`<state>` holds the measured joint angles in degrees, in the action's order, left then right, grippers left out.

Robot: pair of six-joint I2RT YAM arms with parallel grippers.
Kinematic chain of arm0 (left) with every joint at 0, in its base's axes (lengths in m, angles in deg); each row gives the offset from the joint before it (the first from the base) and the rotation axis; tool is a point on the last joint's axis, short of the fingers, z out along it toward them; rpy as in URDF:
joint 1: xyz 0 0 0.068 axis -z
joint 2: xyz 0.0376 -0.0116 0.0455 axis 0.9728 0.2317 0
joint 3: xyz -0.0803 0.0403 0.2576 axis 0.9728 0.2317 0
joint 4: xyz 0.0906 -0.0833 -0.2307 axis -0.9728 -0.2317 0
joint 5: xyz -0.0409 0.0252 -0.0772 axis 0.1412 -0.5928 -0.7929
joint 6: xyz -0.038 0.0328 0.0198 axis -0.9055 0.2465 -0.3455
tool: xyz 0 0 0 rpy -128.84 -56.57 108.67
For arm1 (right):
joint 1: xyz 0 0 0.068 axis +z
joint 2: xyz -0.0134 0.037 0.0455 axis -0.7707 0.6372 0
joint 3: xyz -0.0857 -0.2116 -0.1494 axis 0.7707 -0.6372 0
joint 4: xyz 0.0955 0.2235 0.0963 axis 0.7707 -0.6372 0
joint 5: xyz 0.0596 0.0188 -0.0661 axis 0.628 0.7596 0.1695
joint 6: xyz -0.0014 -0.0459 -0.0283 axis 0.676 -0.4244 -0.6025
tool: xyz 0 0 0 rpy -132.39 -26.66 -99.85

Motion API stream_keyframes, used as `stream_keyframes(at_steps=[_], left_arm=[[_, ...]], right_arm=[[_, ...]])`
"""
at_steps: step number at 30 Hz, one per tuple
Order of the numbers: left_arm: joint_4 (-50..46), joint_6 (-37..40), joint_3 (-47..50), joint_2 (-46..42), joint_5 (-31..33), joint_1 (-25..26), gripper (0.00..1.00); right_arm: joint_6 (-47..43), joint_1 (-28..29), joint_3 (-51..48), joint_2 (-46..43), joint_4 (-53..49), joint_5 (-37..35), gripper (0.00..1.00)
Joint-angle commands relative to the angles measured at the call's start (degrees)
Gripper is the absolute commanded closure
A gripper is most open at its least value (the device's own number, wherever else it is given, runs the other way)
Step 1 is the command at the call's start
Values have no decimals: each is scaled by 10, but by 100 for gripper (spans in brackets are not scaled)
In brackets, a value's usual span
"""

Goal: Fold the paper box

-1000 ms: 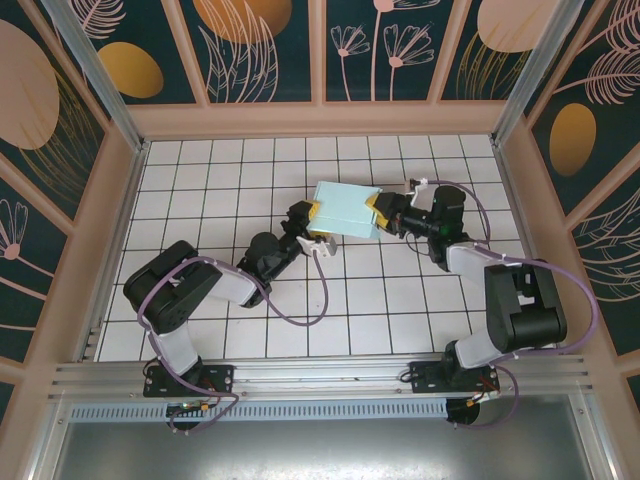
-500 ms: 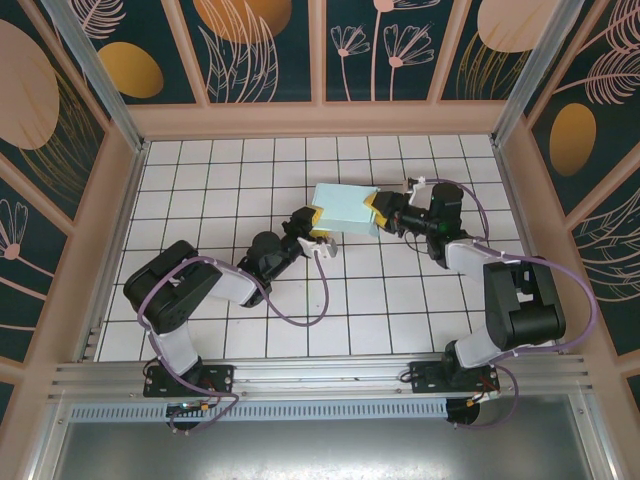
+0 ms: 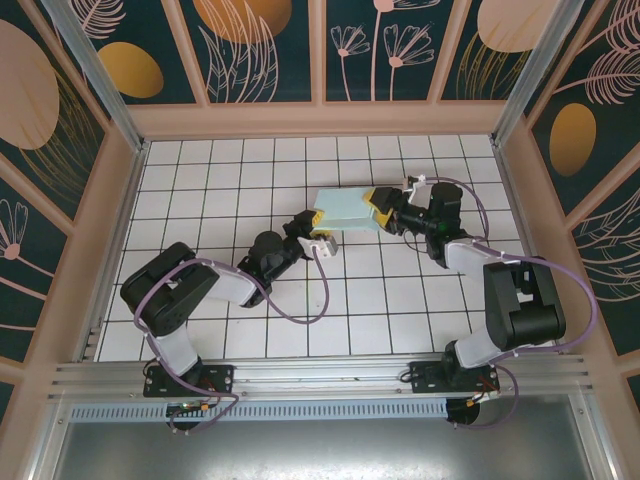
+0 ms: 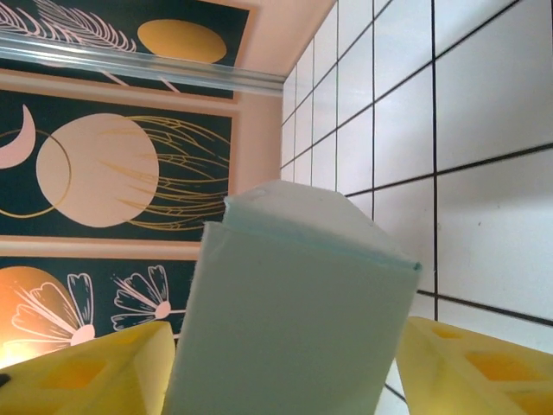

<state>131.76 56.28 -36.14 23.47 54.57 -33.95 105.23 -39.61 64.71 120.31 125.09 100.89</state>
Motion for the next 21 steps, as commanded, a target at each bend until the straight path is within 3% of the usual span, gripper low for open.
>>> stream_keyframes(at_steps=[1, 6, 13, 18, 21], left_arm=[[-16, -87, -27, -45, 31, -1, 75], [-111, -134, -39, -61, 20, -3, 76], [-192, -228, -17, -91, -13, -24, 76], [-284, -278, -6, -127, -68, -55, 76], [-390, -279, -27, -146, -71, -58, 76]], right_arm=[[-62, -10, -4, -34, -15, -19, 29], [-172, -33, 14, -65, -131, -49, 29], [-387, -40, 73, -115, -345, -178, 29], [-468, -35, 94, -149, -406, -229, 30], [-521, -29, 99, -173, -431, -250, 30]])
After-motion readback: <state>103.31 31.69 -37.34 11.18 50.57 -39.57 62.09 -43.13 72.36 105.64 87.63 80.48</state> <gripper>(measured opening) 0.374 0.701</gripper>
